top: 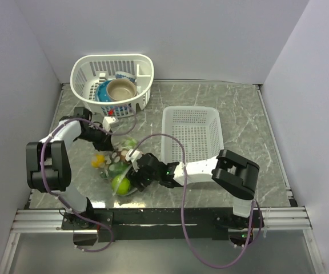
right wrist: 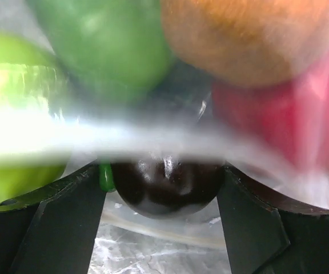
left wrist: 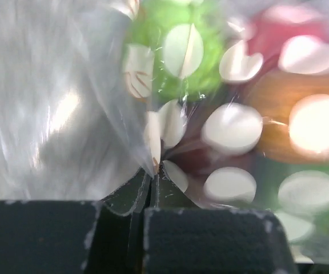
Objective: Open the zip-top bag and remove the fake food
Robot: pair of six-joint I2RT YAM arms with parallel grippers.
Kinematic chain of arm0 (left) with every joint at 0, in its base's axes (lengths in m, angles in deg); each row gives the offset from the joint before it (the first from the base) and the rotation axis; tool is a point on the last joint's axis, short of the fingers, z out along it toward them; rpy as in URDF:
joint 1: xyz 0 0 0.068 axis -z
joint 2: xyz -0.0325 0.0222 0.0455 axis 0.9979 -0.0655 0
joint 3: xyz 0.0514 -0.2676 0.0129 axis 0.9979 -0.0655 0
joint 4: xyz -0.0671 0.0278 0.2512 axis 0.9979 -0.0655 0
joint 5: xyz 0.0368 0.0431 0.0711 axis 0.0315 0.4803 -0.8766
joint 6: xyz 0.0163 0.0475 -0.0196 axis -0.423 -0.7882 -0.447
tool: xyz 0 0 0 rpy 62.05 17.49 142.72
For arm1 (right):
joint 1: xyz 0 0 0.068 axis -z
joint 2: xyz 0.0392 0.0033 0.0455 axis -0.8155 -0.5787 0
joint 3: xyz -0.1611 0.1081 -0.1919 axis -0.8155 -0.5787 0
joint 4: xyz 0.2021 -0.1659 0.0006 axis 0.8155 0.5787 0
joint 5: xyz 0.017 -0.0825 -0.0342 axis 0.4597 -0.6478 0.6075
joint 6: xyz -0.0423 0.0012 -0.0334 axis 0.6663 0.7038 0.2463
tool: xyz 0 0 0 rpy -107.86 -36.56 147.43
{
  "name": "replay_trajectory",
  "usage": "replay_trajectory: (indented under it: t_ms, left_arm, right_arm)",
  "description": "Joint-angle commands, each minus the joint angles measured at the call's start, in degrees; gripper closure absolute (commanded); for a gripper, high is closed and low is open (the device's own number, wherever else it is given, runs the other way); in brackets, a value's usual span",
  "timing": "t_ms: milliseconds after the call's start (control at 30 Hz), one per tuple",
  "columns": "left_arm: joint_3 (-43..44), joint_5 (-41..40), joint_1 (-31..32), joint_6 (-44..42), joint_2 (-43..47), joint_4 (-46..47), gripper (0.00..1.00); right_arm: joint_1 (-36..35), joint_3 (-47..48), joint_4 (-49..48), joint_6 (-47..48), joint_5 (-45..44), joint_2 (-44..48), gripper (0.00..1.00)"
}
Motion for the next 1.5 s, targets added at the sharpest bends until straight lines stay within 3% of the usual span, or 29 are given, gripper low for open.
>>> replay_trajectory:
  t_ms: [0, 267, 400, 600, 900, 1067, 1100, 1133, 1200, 1233, 1267, 1367, 1467]
  left_arm:
    - [-6.5, -15.1, -1.1, 5.7, -2.2, 9.6, 0.99]
    - [-8.8, -18.7, -1.8, 11.4, 0.5, 14.7, 0.99]
    - [-9.6, -18.6, -1.9, 11.9, 2.3, 14.2, 0.99]
    - [-10.3, -18.9, -1.8, 11.5, 5.1, 13.2, 0.99]
    - [-10.8, -16.9, -1.7, 11.2, 5.9, 11.2, 0.99]
    - [-10.4, -16.2, -1.7, 11.2, 5.9, 10.5, 0.99]
    - [-10.4, -16.1, -1.7, 11.0, 5.9, 10.5, 0.99]
    - [-10.5, -16.1, -1.7, 11.0, 5.8, 10.7, 0.99]
    - [-10.5, -16.2, -1.6, 11.0, 5.6, 10.8, 0.99]
    - [-10.5, -16.3, -1.7, 11.0, 5.2, 10.8, 0.99]
    - [-10.3, -16.3, -1.7, 11.1, 5.1, 11.1, 0.99]
    - [-10.3, -16.8, -1.5, 12.2, 5.0, 12.4, 0.97]
    - [-9.5, -17.6, -1.0, 14.1, 4.5, 12.9, 0.82]
  right_arm:
    - [0.4, -2.3, -3.4, -0.1, -3.5, 5.9, 0.39]
    - [0.4, -8.9, 0.7, -1.0, -3.2, 14.6, 0.41]
    - [0.6, -9.8, 4.4, -0.2, -7.4, 20.8, 0.41]
    - [5.5, -10.4, 6.3, 0.2, -7.2, 28.9, 0.42]
    - [12.2, -0.6, 10.9, 3.5, -9.5, 27.0, 0.48]
    - [17.0, -0.2, 14.0, 5.3, -8.6, 29.5, 0.60]
    - [17.1, -0.6, 14.5, 5.4, -6.8, 30.0, 0.56]
    - [16.9, -0.6, 15.4, 5.3, -4.5, 30.5, 0.44]
    - [16.0, 0.7, 19.6, 5.3, 3.0, 30.7, 0.37]
    - [13.4, 0.8, 21.1, 4.9, 4.0, 30.6, 0.27]
    - [11.5, 0.7, 23.2, 5.0, 2.7, 31.0, 0.01]
    - [4.2, -0.7, 26.0, 5.0, -5.3, 30.8, 0.00]
    - [3.0, -0.6, 24.7, -0.6, -11.5, 31.9, 0.00]
